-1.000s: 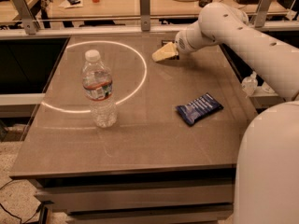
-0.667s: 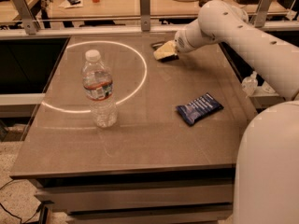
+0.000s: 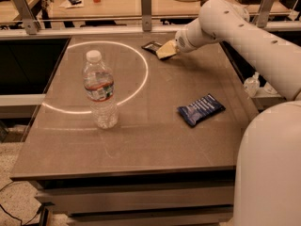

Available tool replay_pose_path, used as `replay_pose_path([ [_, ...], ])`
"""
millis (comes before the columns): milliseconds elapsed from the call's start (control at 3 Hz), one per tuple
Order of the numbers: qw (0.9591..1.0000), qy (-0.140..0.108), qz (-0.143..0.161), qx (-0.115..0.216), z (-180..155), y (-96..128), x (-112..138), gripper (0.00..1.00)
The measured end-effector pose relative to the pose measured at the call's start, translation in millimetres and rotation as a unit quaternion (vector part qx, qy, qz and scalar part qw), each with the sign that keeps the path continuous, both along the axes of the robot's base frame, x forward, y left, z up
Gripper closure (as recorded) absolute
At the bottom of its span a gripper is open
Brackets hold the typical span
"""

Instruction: Move rxbar chocolate near rxbar blueberry

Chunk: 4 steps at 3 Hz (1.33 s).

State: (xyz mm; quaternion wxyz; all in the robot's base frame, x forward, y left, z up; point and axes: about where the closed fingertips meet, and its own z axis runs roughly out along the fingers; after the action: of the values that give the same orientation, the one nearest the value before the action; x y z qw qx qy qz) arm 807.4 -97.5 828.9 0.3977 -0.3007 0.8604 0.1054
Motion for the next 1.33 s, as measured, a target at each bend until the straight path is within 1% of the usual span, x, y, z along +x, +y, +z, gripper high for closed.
replay_pose_path([
  [333,1.0000,0.000,0.000,0.000,0.1,0.0,0.0,1.00],
  [667,0.9993,-0.024,0.025,0.015,20.4,-3.0,-4.1,1.00],
  [1000,0.9958,-0.059,0.069,0.013,68.3,-29.1,-15.4,1.00],
  [1333,0.9934,-0.054,0.101,-0.005,94.4,-53.1,-33.0,1.00],
])
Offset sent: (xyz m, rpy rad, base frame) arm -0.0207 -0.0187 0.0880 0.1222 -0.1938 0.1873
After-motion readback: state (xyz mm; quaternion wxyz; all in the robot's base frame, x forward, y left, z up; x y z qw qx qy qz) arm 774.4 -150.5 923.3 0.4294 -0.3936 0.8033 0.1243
